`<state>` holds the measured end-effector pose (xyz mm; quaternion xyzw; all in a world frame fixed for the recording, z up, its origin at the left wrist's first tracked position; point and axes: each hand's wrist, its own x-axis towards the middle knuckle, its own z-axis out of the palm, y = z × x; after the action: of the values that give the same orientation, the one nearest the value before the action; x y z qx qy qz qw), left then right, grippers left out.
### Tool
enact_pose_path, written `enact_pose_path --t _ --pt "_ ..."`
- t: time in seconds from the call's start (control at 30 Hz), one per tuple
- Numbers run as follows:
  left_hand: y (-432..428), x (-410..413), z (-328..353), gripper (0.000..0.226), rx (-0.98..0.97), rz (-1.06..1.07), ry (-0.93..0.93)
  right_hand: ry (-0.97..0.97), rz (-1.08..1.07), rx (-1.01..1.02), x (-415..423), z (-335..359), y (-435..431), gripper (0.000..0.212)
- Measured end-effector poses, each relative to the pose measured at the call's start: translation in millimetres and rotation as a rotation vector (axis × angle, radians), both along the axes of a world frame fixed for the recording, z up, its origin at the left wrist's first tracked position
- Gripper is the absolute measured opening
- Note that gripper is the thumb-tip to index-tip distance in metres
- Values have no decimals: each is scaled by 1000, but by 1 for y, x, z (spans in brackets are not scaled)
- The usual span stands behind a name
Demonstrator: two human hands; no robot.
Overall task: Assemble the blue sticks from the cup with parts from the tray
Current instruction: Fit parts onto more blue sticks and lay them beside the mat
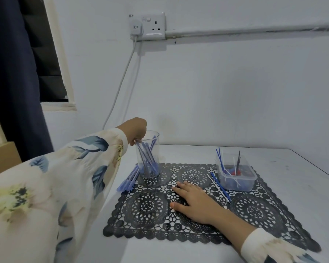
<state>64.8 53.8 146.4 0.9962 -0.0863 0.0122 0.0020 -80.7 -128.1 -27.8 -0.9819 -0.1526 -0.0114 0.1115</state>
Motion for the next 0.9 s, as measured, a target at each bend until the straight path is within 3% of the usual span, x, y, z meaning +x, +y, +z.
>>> enact_pose_path --t 0.33,0.43,0.57,0.73,0.9 --pt "-3 -7 -2 16 122 -62 -82 7 1 1 -2 2 1 66" --pt "0 -10 5 22 87 -72 -200 -3 4 -2 -1 1 0 66" --pt "-2 -8 16 40 -191 -60 -369 -5 3 3 0 -1 -1 67" --pt "-5 -20 19 45 -519 -163 -695 -1 2 3 0 -1 -1 67" --pt "-7 -46 14 40 -804 -581 -1070 2 1 5 0 -1 0 67"
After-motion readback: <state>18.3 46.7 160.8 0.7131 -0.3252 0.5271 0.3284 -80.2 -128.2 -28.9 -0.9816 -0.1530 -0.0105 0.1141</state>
